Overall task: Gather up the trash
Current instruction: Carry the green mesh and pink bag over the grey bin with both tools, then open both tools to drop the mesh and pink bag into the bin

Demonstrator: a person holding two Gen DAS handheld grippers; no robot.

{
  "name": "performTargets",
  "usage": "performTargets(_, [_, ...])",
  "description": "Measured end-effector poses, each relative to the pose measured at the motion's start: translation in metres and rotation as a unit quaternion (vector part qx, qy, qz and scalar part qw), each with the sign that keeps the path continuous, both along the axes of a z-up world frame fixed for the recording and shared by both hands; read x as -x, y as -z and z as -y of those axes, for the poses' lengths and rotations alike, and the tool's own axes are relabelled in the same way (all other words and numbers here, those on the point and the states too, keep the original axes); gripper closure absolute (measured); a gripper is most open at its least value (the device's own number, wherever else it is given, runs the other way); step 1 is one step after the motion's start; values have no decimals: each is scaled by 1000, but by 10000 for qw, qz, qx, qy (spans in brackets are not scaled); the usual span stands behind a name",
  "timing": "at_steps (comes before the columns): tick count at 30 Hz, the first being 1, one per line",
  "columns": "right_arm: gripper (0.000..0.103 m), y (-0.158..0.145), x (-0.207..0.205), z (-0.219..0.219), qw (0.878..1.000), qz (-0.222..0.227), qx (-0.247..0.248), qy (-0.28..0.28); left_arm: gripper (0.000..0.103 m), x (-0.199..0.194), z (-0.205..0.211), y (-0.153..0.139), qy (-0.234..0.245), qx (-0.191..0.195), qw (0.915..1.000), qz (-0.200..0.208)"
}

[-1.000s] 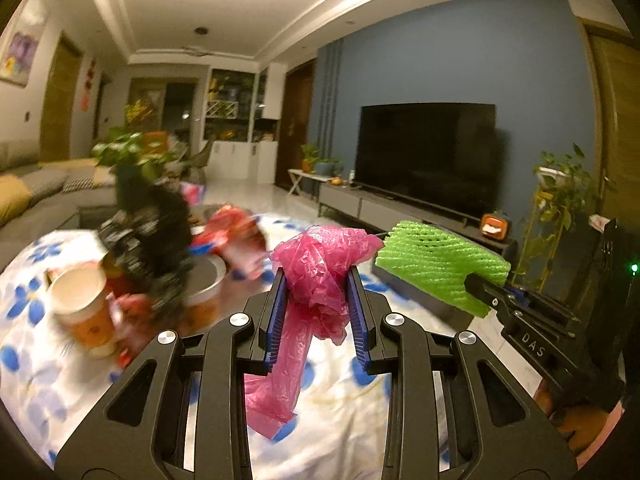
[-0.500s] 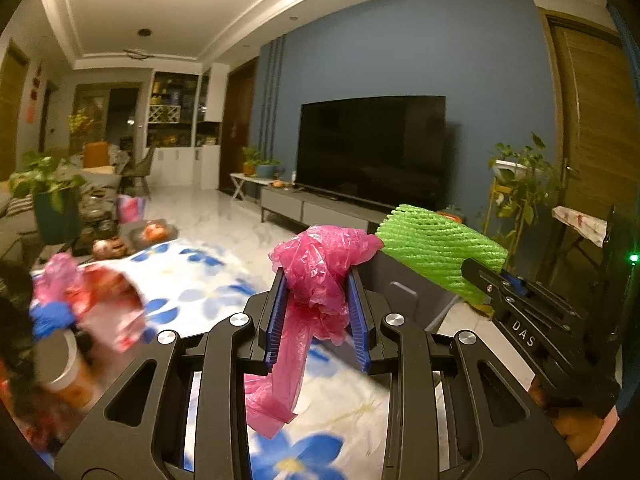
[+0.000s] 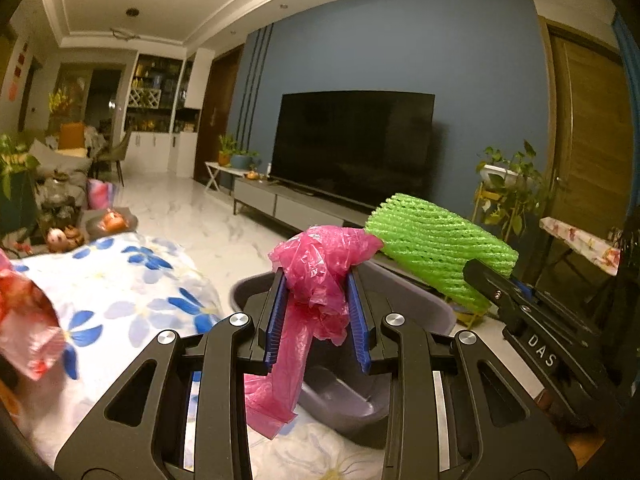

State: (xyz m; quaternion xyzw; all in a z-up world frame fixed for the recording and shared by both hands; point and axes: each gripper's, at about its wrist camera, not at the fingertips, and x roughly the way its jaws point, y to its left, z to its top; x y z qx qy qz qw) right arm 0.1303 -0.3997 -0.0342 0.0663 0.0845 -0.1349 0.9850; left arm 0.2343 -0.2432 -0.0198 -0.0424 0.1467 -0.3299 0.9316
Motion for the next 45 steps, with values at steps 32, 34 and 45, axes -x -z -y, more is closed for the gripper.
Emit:
performTargets(32, [64, 2, -18, 8, 9998, -78, -150, 112, 48, -38, 44, 33, 371, -40, 9975, -594])
performTargets(34, [60, 2, -16, 8, 9997, -61, -179, 129, 39, -37, 37, 35, 296, 33, 9977, -616])
performTargets(45, [36, 5, 6, -8, 9998, -70, -35, 190, 11, -3, -22, 29, -634, 88, 9968, -482])
